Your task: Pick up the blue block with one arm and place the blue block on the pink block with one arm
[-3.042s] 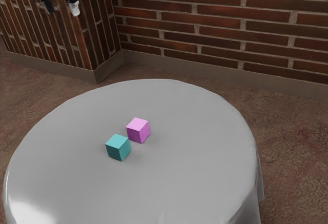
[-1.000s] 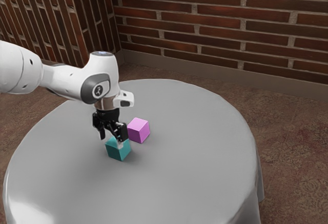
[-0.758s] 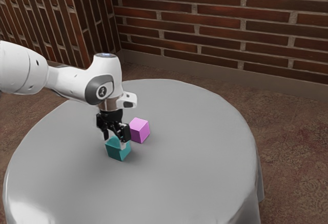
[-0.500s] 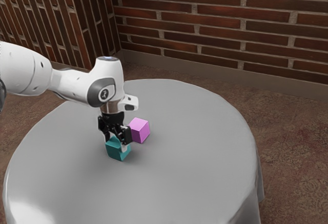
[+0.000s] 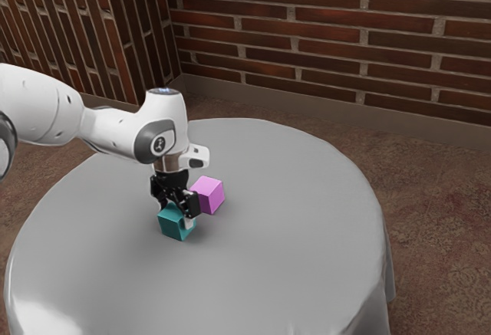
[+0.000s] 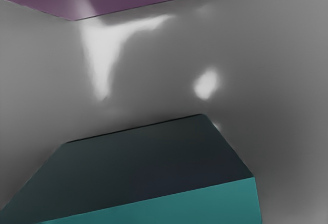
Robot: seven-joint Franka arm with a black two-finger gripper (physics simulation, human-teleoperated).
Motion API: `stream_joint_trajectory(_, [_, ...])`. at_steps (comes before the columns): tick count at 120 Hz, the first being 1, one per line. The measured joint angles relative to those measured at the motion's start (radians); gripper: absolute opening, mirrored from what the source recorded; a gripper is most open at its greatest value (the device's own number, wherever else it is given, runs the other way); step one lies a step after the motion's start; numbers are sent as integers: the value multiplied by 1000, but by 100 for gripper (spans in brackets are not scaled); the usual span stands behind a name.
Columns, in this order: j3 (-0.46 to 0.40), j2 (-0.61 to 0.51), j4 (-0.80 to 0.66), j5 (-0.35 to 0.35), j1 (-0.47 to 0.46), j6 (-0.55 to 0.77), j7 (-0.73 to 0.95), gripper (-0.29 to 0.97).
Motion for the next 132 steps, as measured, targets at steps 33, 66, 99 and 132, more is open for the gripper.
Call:
stream_joint_trajectory(33, [0,1,5,0,-1,6,4,55])
stream_joint_trajectory(66, [0,-1,5,1,-1,8,5,46])
stream_joint_trajectory(99, [-3,-23,5,3,-2,3,4,42])
stream_joint_trajectory(132, [-3,-114,40,-2,-10,-59,-4,39])
